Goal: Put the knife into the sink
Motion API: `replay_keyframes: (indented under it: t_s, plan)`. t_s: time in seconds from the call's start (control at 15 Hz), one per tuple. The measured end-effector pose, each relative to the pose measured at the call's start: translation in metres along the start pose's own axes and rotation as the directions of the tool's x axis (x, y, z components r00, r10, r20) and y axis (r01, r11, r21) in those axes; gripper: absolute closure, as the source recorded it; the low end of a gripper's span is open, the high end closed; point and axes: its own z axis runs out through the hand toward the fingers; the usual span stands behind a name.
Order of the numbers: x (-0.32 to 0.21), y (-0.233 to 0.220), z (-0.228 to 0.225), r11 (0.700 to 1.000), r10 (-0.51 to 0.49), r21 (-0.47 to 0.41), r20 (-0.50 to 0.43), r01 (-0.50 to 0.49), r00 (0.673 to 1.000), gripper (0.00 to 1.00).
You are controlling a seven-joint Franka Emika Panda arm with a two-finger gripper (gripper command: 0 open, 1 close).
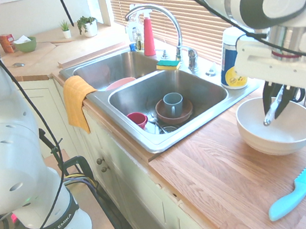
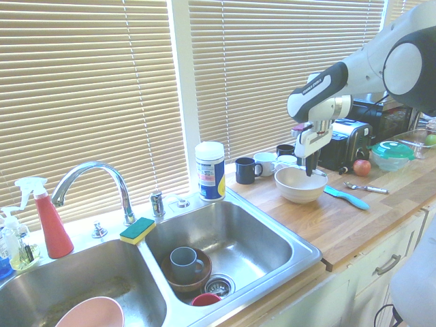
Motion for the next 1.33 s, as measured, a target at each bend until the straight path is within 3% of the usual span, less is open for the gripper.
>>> replay_keyframes:
  t_s: [0.2, 0.4, 0.93, 1.33]
  plan:
    - [-0.027, -0.049, -0.036, 0.997, 0.074, 0.006, -0.003, -0.074, 0.997, 1.00]
    - [-0.058, -0.108, -0.034, 0.992, 0.122, -0.016, 0.006, -0.122, 0.993, 1.00]
    - [-0.168, -0.261, 0.051, 0.967, 0.252, 0.057, -0.059, -0.248, 0.966, 1.00]
    - [-0.211, -0.310, 0.126, 0.957, 0.288, 0.058, -0.073, -0.284, 0.955, 1.00]
